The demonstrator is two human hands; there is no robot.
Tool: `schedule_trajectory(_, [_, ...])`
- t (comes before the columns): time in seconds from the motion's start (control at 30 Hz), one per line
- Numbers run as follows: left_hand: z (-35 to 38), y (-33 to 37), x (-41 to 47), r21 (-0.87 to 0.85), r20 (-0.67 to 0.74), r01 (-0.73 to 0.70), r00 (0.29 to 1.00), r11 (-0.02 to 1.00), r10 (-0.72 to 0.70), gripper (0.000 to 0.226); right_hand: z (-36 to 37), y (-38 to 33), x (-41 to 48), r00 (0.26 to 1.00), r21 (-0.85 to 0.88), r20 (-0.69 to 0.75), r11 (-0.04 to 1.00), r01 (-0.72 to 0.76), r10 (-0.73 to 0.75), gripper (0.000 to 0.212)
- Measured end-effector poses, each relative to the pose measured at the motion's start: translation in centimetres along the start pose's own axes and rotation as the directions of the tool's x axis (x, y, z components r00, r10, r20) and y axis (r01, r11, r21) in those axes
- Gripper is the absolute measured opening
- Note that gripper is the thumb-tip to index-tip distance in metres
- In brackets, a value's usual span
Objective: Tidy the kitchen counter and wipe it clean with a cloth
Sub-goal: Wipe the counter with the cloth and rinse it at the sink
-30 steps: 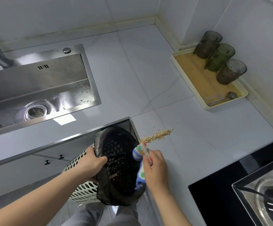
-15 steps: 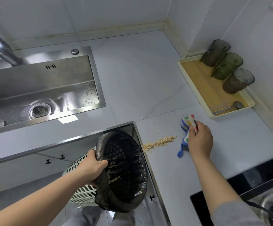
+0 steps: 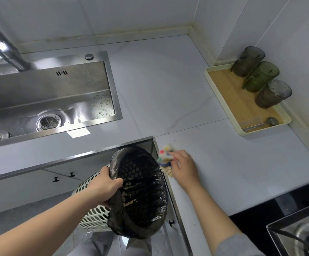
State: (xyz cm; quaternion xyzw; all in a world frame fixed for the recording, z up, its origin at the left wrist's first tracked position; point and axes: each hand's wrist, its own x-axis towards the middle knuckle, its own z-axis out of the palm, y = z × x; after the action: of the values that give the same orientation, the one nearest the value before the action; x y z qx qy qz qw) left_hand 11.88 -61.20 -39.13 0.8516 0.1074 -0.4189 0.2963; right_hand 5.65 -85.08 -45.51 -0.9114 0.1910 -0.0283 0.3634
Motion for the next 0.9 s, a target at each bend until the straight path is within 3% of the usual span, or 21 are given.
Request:
schedule_trajectory(0.13, [0.0,-0.1,0.2,-0.037,0.014,0.012,1.0,0.999,-0.012,0.035,2.5,-2.9,-3.8,0.961,-0.1,0.241,0.981,0.165,-0.137,0.03])
schedule_trajectory(0.23, [-0.1,-0.2,0.3,-0.059,0.015,0.023,1.0,0.998,-0.023,0.034,3.6,-4.4,-6.4,0.945,-0.041,0.272,0.979,0.199,-0.181,0.03])
schedule_trajectory(0.37, [-0.2,-0.3,0.2,-0.041,0.015,0.014,1.0,0.999,-0.014,0.033,2.9,-5.1,-7.3,0.992,0.11,0.116,0.993,0.033,-0.046,0.029])
schedule_trajectory(0.47, [-0.2,-0.2,-0.1,-0.038,0.012,-0.003,1.0,0.999,0.004,0.032,0.9,-5.0,-7.7,0.992,0.204,-0.093,0.977,-0.069,0.09,0.029])
schedule_trajectory(0.63, [-0.5,0.0,-0.6,-0.033,0.008,-0.016,1.0,0.999,0.016,0.034,-2.8,-3.1,-9.5,0.854,0.259,-0.39,0.931,-0.258,0.345,0.021])
schedule_trajectory(0.9, [-0.7,-0.3,-0.5,-0.019,0.036,-0.022,0.999,1.0,0.022,0.04,-0.4,0.5,-13.0,0.7,0.179,-0.465,0.831,-0.527,0.543,0.034])
